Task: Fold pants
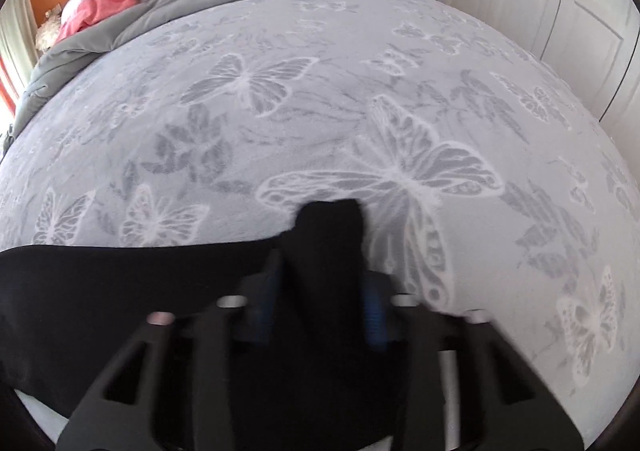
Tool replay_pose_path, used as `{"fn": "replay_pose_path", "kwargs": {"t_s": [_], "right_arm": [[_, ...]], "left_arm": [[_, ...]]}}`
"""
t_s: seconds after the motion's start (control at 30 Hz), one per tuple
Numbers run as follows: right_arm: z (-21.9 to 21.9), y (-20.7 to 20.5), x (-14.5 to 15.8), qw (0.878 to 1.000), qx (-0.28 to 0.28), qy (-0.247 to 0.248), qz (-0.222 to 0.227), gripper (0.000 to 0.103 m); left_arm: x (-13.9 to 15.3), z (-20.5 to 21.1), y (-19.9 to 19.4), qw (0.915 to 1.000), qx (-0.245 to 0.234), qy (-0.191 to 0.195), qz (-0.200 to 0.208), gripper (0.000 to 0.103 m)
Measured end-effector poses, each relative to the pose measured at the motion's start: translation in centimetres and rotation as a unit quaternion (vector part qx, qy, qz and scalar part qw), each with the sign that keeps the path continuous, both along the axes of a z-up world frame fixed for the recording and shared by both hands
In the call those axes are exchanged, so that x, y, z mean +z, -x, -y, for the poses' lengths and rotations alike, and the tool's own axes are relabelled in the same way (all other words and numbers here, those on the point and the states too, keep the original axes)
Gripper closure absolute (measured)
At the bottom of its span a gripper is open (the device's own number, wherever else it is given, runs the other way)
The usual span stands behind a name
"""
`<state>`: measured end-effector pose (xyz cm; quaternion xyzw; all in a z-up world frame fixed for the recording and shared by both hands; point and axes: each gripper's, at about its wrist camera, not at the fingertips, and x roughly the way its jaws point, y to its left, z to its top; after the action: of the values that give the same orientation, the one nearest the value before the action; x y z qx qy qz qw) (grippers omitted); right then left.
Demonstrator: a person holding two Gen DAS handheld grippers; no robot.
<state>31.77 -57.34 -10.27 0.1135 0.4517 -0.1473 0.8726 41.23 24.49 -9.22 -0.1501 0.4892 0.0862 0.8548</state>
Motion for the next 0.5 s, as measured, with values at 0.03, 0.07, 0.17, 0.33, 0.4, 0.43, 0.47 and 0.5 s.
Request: {"fn": "replay_pose_path", "kwargs": {"t_s": [0.03,0.07,0.17,0.33,0.4,0.43,0.47,0.5], "right_arm": [[-0.6,0.4,0.9,1.000,0.003,0.012,0.010,0.092],[-1.3,1.1,2.2,0.999,0.010,0.034,0.024,0.092],[-1.9,5.0,6.7,0.995,0.022,0.032,0.097,0.092],[-3.6,14.7,12.3,0.981,0.082,0.050,0.168,0.092],[-4.2,18.6,12.3,0.980,0.100,0.060,0.162,0.091],[-4.2,20.2,11.9,0.980,0.104,0.065,0.156,0.090],[-4.0,21.8,11.2,0.981,0.105,0.065,0.149,0.090],[-3.8,23.0,10.3,0.983,0.106,0.057,0.141,0.089]], "left_arm": [[0.8,-0.2,0.4,0.9999,0.010,0.009,0.007,0.085],[1.7,-0.2,0.7,0.9997,0.007,0.014,0.020,0.086],[6.3,-0.1,4.0,0.9969,-0.018,0.023,0.073,0.088],[12.4,0.3,13.0,0.9895,-0.071,0.026,0.123,0.089],[12.7,0.0,17.2,0.9893,-0.081,0.017,0.120,0.089],[12.3,-0.6,19.3,0.9902,-0.081,0.021,0.112,0.089],[11.6,-0.9,20.6,0.9915,-0.079,0.021,0.102,0.088],[10.5,-1.4,22.2,0.9930,-0.076,0.023,0.088,0.087]]}}
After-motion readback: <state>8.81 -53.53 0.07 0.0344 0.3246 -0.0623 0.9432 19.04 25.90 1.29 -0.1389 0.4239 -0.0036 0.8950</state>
